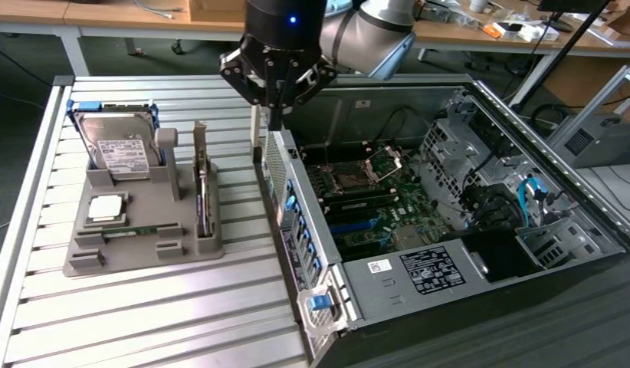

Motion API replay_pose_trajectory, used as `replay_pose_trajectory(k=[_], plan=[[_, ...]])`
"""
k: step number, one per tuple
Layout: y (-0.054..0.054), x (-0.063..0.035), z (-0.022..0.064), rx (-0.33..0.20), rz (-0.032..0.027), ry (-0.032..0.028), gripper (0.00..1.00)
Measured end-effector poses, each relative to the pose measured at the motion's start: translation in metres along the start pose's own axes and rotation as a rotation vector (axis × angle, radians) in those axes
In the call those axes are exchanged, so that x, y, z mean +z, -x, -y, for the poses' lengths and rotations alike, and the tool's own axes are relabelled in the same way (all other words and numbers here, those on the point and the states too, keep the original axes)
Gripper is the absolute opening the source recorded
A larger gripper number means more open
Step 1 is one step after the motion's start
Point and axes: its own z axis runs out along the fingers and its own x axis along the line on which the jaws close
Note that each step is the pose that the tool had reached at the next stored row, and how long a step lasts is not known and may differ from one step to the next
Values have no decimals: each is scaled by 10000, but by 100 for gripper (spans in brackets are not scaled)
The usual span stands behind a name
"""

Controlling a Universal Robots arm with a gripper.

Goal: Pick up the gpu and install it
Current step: 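Reach for the gpu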

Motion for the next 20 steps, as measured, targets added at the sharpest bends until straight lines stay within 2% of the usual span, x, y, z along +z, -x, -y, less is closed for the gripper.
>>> replay_pose_trajectory(k=[20], plan=[[-133,-4,10,0,0,-1,11]])
